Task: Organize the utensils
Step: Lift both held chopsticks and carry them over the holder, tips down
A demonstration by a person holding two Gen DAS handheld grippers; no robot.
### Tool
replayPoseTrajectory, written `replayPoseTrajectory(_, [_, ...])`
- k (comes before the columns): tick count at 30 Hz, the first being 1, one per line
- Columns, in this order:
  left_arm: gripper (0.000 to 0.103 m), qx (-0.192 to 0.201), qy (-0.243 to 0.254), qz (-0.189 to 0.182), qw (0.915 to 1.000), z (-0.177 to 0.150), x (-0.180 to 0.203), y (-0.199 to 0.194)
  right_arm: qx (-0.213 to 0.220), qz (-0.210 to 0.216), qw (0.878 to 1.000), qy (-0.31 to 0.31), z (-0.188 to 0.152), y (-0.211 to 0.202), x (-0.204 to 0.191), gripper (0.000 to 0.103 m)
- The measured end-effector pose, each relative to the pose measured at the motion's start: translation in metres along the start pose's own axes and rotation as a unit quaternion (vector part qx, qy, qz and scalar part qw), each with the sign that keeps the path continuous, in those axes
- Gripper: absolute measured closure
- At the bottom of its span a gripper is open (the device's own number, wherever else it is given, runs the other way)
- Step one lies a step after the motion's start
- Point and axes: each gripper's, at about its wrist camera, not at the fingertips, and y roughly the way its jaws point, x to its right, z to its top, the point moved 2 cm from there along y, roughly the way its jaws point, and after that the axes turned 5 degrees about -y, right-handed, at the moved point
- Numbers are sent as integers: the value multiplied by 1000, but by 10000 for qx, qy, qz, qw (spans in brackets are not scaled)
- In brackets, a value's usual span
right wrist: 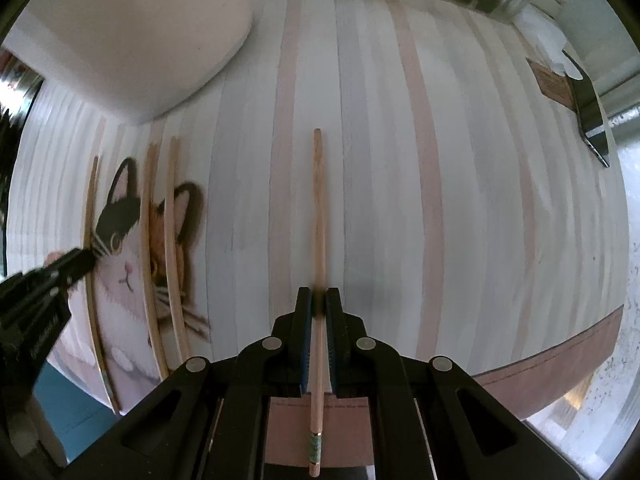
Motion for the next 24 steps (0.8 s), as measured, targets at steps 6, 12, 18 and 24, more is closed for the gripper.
replayPoseTrajectory(6, [98, -25, -43, -29, 10000, 6, 4, 2, -105, -19, 9999, -36, 15, 0, 1, 95])
replayPoseTrajectory(12, [99, 32, 10, 42, 10000, 12, 6, 5, -160, -229, 9994, -208, 18, 6, -15, 94])
replayPoseTrajectory(18, [99, 594, -25, 257, 9979, 14, 3, -22, 116, -86, 9999, 37, 13, -1, -20, 96])
replayPoseTrajectory(24, [99, 1252, -147, 333, 9915, 24, -5, -67, 753, -149, 9970, 26, 13, -36, -25, 96])
